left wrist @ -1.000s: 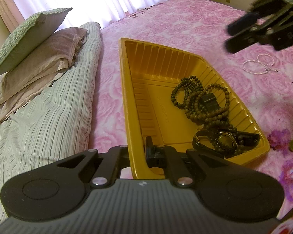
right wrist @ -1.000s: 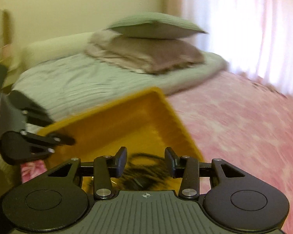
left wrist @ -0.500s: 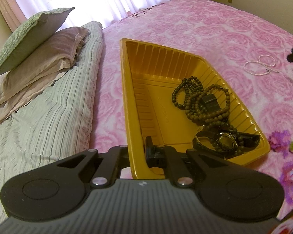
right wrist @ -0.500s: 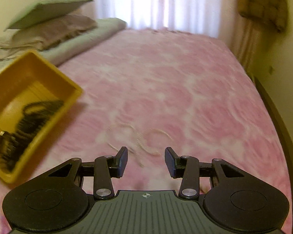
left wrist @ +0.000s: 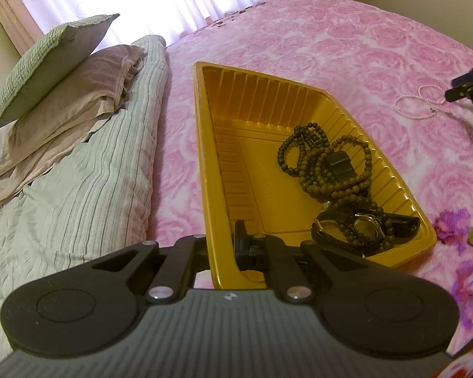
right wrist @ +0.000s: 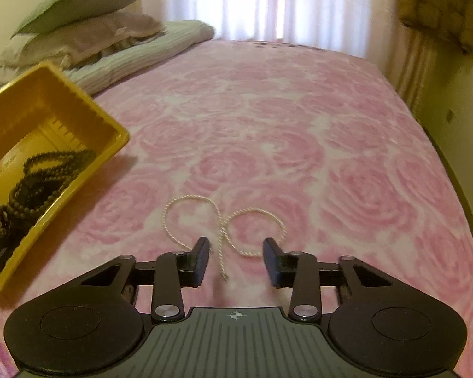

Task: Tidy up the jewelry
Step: 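Grasp the white pearl strand on the bedspread with the right gripper, then lift the pearl strand over the tray and lower it in, then release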

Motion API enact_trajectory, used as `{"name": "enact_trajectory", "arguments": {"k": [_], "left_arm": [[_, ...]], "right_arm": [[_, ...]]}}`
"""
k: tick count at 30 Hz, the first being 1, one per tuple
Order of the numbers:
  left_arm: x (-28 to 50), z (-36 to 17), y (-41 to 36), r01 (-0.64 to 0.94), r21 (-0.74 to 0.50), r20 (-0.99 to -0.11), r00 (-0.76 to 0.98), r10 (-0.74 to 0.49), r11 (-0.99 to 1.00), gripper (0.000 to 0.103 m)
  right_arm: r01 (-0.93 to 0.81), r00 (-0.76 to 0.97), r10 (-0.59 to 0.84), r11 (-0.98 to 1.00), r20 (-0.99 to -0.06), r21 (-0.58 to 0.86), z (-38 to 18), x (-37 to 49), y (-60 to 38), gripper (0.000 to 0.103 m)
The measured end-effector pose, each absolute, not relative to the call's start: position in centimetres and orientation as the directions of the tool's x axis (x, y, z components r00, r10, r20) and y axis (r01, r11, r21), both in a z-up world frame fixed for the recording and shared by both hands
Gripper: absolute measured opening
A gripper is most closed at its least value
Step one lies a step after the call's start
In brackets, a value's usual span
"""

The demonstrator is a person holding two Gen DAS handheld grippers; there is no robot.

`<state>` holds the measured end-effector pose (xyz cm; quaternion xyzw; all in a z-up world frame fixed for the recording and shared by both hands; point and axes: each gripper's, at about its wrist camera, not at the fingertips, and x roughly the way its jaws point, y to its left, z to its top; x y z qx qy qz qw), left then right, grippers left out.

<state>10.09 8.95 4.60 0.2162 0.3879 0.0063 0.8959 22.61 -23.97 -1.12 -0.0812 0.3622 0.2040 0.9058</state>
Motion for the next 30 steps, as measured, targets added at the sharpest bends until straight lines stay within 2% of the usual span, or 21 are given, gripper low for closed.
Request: {"name": "enact_trajectory", "arguments": {"k": [9, 15, 17, 22, 30], "left_arm": [[10.1, 4.6, 8.9, 0.155, 0.389, -0.694, 0.697, 0.179, 0.908, 0.006], [10.1, 4.5, 9.1, 0.155, 0.387, -0.696, 0.696, 0.178, 0.909, 0.006], [10.1, 4.5, 9.0, 0.155, 0.386, -0.696, 0.696, 0.177, 0.909, 0.006], [10.1, 4.5, 9.1, 0.156, 0.387, -0.696, 0.696, 0.177, 0.909, 0.006], [10.1, 4.3, 9.0, 0.157, 0.388, -0.694, 0.699, 0.176, 0.908, 0.006]], "right_arm": [[-0.472, 0.612, 0.271, 0.879, -0.743, -0.069, -2.9, 25.9, -21.0, 0.019], [-0.432, 0.588, 0.254, 0.901, -0.768, -0.032, -4.0, 27.1, -21.0, 0.016], [-0.435, 0.583, 0.261, 0.900, -0.770, -0.024, -4.1, 27.1, -21.0, 0.003], [-0.415, 0.614, 0.271, 0.910, -0.741, -0.011, -2.3, 26.4, -21.7, 0.002], [-0.409, 0.706, 0.287, 0.912, -0.647, -0.041, 4.7, 23.9, -23.9, 0.002]]}}
